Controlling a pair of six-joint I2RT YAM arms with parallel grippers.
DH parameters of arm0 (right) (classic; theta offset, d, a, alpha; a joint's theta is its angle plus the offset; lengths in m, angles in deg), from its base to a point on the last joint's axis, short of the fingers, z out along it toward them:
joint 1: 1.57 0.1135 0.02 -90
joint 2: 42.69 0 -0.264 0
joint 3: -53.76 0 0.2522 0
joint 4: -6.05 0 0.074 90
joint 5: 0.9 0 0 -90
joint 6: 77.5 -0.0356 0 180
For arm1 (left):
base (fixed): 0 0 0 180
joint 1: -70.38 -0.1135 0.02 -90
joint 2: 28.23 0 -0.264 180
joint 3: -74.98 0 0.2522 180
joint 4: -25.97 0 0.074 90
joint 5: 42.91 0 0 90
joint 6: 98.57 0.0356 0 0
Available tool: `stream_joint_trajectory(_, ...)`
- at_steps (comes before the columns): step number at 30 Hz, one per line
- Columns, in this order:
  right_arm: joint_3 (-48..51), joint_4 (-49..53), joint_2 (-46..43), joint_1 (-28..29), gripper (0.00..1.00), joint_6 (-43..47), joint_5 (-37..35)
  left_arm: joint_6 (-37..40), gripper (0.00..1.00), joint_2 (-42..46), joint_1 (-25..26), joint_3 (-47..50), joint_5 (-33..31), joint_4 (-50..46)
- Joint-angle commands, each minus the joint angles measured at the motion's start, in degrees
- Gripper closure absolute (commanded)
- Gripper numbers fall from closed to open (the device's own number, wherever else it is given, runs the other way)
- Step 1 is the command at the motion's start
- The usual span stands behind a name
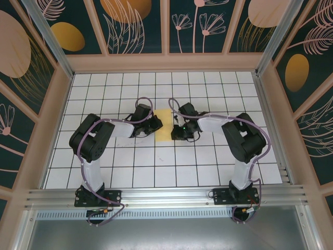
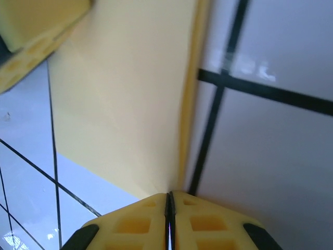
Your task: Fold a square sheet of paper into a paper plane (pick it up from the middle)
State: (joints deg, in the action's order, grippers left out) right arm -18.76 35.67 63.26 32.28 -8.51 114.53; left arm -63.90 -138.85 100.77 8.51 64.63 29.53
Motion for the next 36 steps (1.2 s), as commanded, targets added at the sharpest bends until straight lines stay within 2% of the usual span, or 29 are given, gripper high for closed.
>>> stream_joint_trajectory(1,2.9,2.6,-2.5,-2.1,0.90,-0.5,0.1,1.3,0.92,-3.3,-0.3,0.3,-3.2,-3.7)
stream_joint_trajectory(5,2.7,-0.1,-5.7,-2.1,0.90,-0.7,2.7,1.1,0.91,-2.4,-0.2,0.1,-1.9,-2.6)
stream_joint_trajectory(9,0.9,-4.0,-7.1,-2.2,0.88,-2.5,2.0,1.2,0.90,2.2,-0.3,0.5,-0.1,1.9)
stream_joint_trajectory(16,-4.3,-9.0,-2.9,-2.2,0.81,-4.9,-1.3,0.0,0.83,7.6,-0.2,0.7,1.6,4.4)
stream_joint_trajectory(19,-5.8,-10.2,-1.0,-2.2,0.78,-5.2,-1.4,-0.9,0.83,8.5,-0.3,2.6,0.3,4.9)
stream_joint_trajectory(24,-5.7,-10.3,-0.2,-2.2,0.62,-3.4,-3.2,-2.1,0.83,10.1,-0.2,5.5,-1.6,5.6)
stream_joint_trajectory(27,-5.7,-10.7,0.5,-2.1,0.55,-1.1,-0.4,-3.4,0.82,11.0,-0.3,7.3,-2.3,6.7)
stream_joint_trajectory(31,-6.9,-10.4,3.0,-2.1,0.59,-0.1,1.4,-5.1,0.80,11.7,-0.3,9.6,-2.1,8.6)
stream_joint_trajectory(36,-7.3,-12.0,5.0,-2.2,0.72,-0.9,3.4,-7.4,0.77,11.0,-0.2,11.2,0.4,12.5)
